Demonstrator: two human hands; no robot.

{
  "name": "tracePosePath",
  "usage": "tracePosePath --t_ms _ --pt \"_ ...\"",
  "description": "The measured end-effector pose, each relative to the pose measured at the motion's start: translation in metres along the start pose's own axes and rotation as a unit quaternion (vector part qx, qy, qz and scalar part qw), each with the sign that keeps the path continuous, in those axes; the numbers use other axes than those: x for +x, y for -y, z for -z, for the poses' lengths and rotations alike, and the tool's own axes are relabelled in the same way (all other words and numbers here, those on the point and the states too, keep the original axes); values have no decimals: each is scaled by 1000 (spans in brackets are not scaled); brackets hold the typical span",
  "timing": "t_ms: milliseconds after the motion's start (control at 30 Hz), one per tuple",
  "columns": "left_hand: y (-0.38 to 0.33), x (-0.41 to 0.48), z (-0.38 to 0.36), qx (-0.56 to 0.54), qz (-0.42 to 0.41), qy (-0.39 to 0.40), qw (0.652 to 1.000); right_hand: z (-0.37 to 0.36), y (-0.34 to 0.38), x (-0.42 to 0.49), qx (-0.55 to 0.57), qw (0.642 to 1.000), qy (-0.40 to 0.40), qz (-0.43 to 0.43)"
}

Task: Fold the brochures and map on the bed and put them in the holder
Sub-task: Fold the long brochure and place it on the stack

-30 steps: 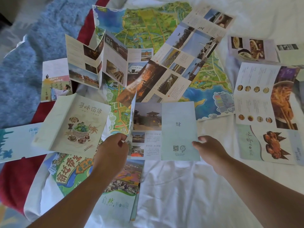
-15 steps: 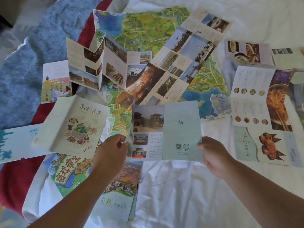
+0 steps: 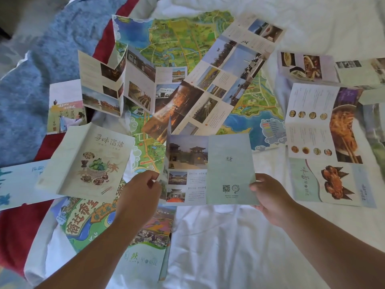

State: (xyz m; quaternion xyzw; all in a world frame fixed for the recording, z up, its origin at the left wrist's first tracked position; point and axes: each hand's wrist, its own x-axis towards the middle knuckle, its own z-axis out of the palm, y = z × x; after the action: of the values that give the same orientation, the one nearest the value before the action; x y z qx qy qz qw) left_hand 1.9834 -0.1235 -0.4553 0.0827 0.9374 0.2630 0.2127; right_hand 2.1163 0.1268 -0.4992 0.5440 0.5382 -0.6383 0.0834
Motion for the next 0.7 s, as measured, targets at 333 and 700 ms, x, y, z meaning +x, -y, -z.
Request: tracePosePath --t_ms 333,700 --pt "-6 -4 -5 -1 0 8 1000 1 -33 0 -379 914 -22 142" --pt "-11 -6 -17 -18 -10 16 1000 -50 -62 8 -627 729 -22 273"
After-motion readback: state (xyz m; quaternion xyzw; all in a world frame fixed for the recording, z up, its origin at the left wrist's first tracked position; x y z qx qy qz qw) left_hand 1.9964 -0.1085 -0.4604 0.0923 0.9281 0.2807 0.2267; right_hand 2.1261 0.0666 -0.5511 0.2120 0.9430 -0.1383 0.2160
